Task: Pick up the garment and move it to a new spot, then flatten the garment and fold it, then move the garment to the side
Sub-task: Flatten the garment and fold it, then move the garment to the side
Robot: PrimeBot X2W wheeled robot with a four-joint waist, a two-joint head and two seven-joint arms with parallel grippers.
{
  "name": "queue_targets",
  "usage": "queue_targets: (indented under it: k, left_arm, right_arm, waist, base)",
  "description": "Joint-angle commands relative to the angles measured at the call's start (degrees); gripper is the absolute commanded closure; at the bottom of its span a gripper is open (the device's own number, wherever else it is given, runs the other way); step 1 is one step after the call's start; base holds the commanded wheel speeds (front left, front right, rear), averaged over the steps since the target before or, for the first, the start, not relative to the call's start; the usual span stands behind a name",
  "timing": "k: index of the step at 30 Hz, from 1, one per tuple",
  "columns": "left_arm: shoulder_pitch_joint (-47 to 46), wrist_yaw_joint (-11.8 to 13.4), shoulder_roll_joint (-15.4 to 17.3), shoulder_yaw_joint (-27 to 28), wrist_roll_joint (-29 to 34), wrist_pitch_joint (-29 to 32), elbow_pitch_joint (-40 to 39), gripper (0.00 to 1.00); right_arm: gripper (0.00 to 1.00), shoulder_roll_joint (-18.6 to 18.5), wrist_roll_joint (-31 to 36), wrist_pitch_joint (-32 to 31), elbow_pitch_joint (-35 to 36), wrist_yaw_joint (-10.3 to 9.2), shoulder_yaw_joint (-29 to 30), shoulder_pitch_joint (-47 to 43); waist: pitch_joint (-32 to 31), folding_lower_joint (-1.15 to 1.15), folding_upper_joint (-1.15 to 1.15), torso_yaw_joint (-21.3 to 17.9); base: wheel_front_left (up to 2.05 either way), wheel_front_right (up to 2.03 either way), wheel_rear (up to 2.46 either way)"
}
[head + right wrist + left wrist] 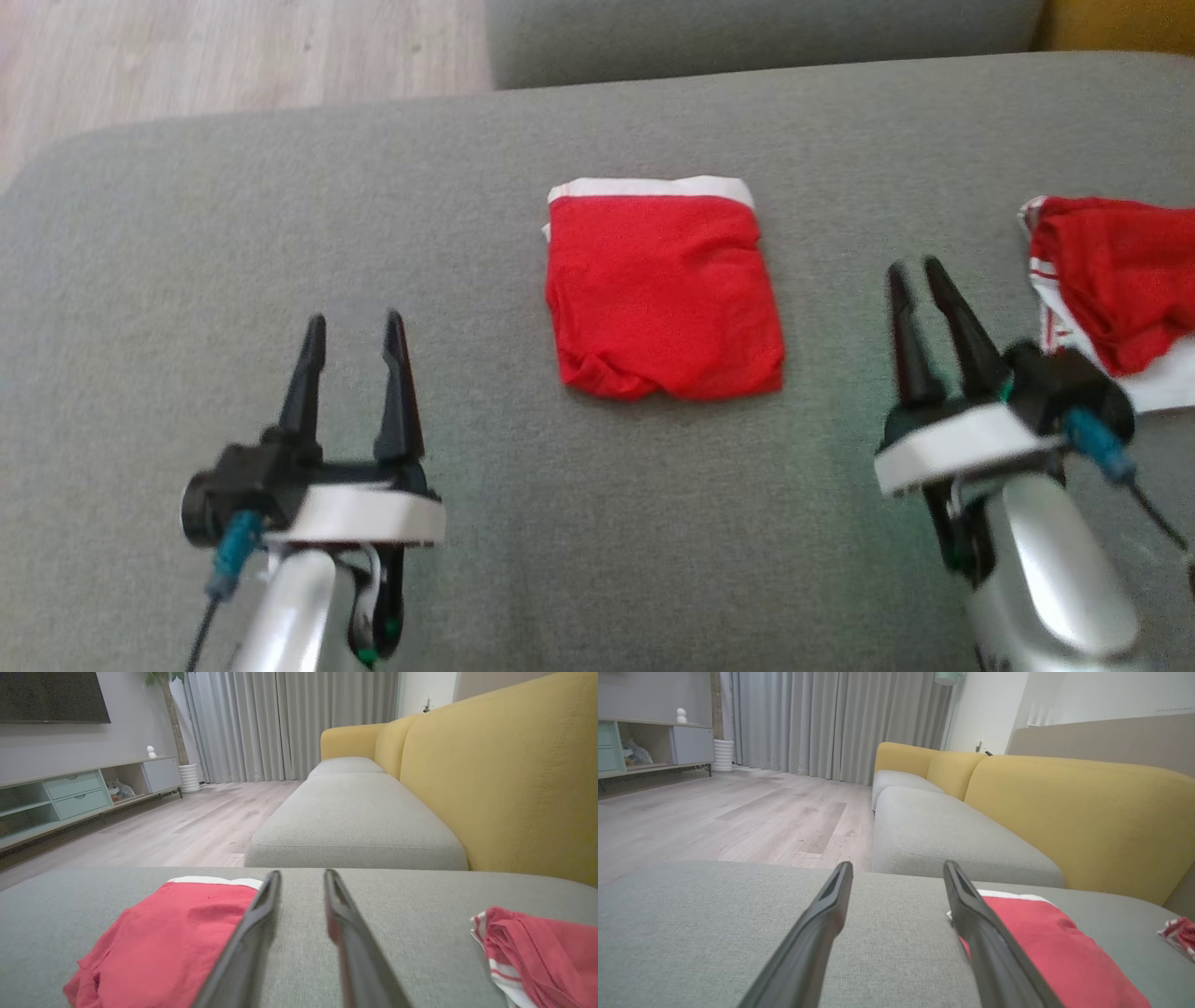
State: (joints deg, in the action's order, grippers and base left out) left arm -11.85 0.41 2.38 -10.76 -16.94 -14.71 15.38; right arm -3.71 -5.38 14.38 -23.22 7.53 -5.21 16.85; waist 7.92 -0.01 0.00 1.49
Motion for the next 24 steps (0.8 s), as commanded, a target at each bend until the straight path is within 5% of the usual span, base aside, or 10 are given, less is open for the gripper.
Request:
queue_targets:
  k: [1,11,24]
  left_arm:
    - [-0.4,-0.3,0.5,1.9,1.5,-0.3,-1.4,0.0]
    - [1.7,-0.1,0.5,1.8,2.0,-0.3,-1.3,0.0]
    - [-1.5,0.3,0.5,-0.7,1.9,-0.3,-2.0,0.0]
  right_arm:
    - [0.0,0.8,0.2,0.6,2.8,-0.04,-1.2,-0.5]
    - [0.0,0.8,-0.3,0.6,5.7,-0.04,-0.3,-6.9]
    - [0.0,0.8,0.1,-2.4,1.0,-0.04,1.1,2.0]
  waist:
    - [-1.0,0.01,0.0,-1.0]
    - [-1.8,0.01,0.0,-1.3]
    - [3.2,0.01,0.0,3.8]
  base:
    - [0.0,0.0,0.0]
    - [0.0,0.0,0.0]
    - [0.0,0.0,0.0]
